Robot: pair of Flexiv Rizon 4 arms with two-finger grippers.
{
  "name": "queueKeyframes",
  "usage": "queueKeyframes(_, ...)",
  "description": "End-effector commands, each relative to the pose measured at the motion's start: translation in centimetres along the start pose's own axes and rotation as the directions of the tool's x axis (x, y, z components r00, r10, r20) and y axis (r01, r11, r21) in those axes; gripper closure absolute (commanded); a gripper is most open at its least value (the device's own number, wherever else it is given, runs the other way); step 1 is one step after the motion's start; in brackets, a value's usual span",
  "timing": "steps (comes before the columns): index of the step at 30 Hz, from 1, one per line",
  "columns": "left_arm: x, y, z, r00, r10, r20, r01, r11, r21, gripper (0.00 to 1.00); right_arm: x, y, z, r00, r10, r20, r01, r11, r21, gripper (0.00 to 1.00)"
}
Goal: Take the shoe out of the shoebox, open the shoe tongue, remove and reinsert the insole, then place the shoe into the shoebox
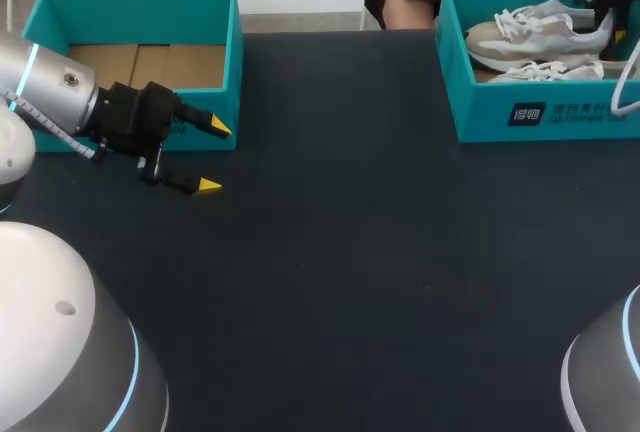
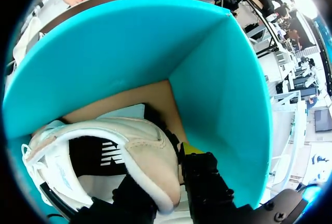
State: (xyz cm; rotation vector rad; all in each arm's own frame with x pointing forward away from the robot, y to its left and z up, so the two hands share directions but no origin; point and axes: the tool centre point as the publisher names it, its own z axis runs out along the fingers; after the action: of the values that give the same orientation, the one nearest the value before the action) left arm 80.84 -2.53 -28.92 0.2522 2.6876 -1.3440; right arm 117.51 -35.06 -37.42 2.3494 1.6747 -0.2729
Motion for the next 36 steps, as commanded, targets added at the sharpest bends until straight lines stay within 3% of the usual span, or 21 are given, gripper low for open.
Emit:
queueKeyframes(1,0.0,0.0,0.0,1.000,0.000,-0.001,0.000,1.000,-0.002,0.00,-0.1,1.0,0.3,1.000,0.007,0.005,-0.007,1.000,0.008,0.71)
queueKeyframes(4,0.0,0.0,0.0,1.000,0.000,-0.001,0.000,1.000,-0.002,0.00,-0.3,1.0,-0.2,1.000,0.008,0.003,-0.008,1.000,-0.001,0.54)
queueKeyframes(9,0.0,0.0,0.0,1.000,0.000,-0.001,0.000,1.000,-0.002,0.00,-0.4,0.7,-1.1,1.000,0.007,0.000,-0.007,1.000,-0.010,0.49)
queueKeyframes(12,0.0,0.0,0.0,1.000,0.000,-0.001,0.000,1.000,-0.002,0.00,-0.3,0.5,-1.6,1.000,0.001,-0.005,-0.001,1.000,-0.016,0.40)
queueKeyframes(21,0.0,0.0,0.0,1.000,0.000,-0.001,0.000,1.000,-0.002,0.00,-0.5,-0.2,-4.7,0.999,0.004,-0.041,-0.007,0.997,-0.077,0.39)
queueKeyframes(25,0.0,0.0,0.0,1.000,0.000,-0.001,0.000,1.000,-0.002,0.00,-1.2,-0.9,-6.7,0.999,0.012,-0.041,-0.016,0.994,-0.109,0.30)
queueKeyframes(36,0.0,0.0,0.0,1.000,0.000,-0.001,0.000,1.000,-0.002,0.00,-2.6,-5.6,-11.8,0.997,0.056,-0.058,-0.065,0.985,-0.161,0.25)
